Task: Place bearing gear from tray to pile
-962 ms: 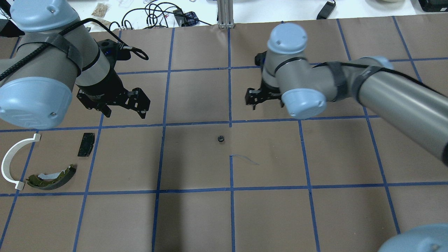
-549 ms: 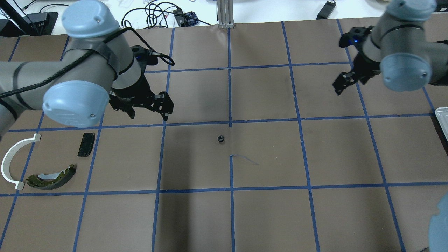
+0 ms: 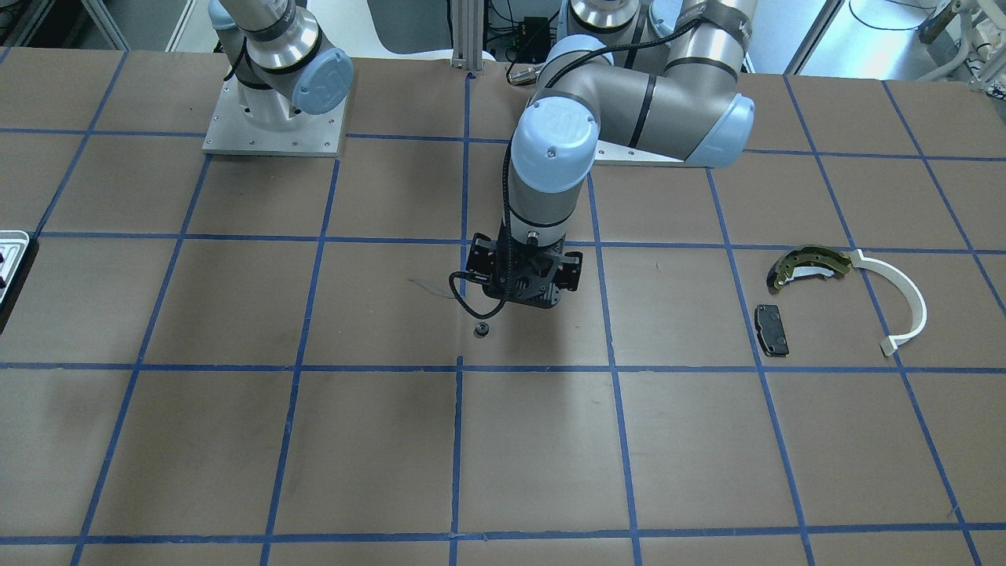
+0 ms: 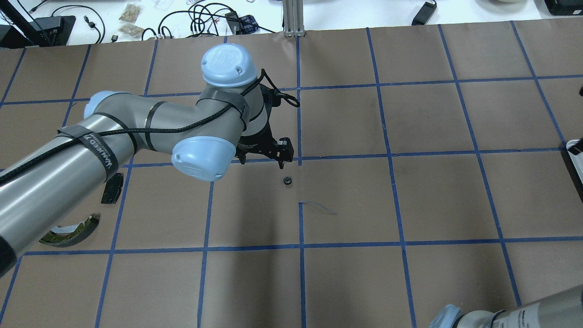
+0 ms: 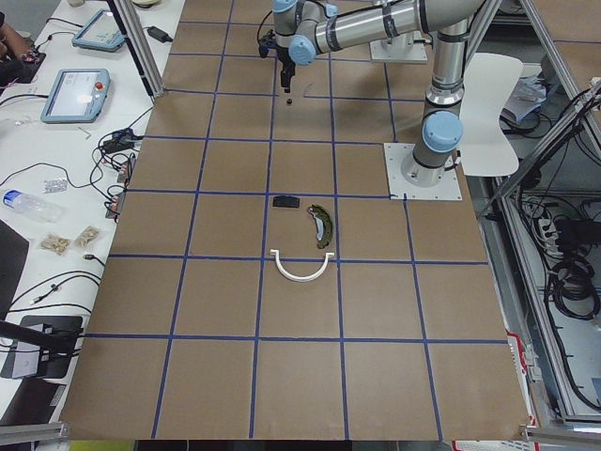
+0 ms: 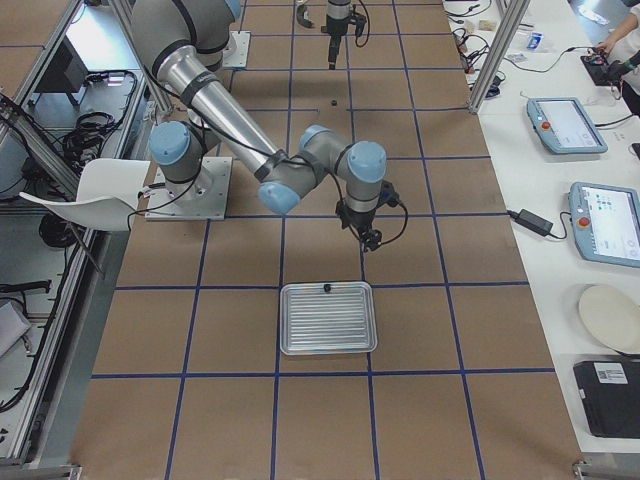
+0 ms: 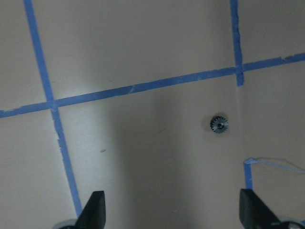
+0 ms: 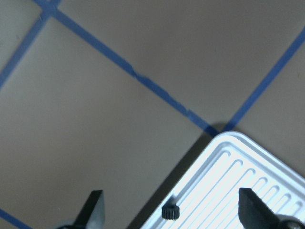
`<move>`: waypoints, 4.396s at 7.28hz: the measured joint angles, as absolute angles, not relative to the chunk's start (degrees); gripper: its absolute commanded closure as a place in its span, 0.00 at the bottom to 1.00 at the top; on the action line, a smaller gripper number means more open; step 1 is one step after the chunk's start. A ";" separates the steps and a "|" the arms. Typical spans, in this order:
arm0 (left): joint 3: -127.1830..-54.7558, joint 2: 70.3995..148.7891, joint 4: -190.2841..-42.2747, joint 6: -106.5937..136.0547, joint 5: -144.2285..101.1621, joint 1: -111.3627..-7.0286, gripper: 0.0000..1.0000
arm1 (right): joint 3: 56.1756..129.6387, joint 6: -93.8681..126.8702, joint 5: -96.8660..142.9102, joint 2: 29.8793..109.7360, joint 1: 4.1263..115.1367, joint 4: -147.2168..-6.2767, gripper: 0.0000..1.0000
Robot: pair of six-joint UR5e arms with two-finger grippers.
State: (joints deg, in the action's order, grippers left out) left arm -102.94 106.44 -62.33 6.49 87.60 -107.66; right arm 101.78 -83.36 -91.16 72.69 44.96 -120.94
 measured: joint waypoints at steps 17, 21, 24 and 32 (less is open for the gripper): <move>-98.13 115.11 -60.43 1.53 88.99 -106.38 1.00 | 105.24 -72.40 -90.37 65.41 37.44 -127.79 0.50; -85.26 111.46 -79.43 -12.86 90.02 -87.91 1.00 | 104.72 -72.31 -90.37 64.08 37.44 -128.31 0.68; -85.26 110.95 -81.06 -27.83 91.61 -70.81 1.00 | 104.62 -72.21 -90.35 64.00 37.44 -128.22 0.83; -96.37 115.44 -71.91 -40.98 96.31 -47.51 1.00 | 104.69 -49.90 -91.05 72.37 55.78 -127.09 0.88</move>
